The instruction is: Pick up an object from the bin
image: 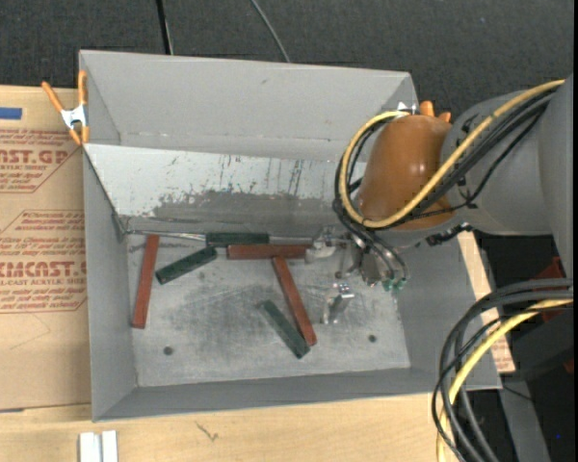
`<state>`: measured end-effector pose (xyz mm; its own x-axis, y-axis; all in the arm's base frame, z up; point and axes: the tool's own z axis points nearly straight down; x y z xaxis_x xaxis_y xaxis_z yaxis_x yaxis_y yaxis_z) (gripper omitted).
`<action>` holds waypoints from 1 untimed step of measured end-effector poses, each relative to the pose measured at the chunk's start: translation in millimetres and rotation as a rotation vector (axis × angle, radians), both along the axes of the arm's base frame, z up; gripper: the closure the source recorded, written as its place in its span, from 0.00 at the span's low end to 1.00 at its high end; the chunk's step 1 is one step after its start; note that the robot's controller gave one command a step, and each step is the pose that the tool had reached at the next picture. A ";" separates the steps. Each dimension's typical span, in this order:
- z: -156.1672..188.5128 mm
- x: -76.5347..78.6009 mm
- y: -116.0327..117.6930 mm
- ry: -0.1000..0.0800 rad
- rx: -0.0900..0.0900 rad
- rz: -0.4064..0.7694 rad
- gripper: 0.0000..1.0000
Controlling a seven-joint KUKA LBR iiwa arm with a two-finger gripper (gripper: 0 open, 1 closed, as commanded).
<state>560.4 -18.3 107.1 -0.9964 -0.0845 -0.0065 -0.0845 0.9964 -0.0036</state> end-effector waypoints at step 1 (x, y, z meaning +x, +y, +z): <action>-16.5 5.8 24.9 0.009 0.001 0.056 0.00</action>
Offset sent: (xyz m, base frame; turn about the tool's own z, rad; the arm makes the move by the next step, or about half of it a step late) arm -0.0528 0.0713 -0.0371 -0.1640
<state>566.1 6.5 90.5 -0.9902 -0.1398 0.0020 -0.1398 0.9902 -0.0012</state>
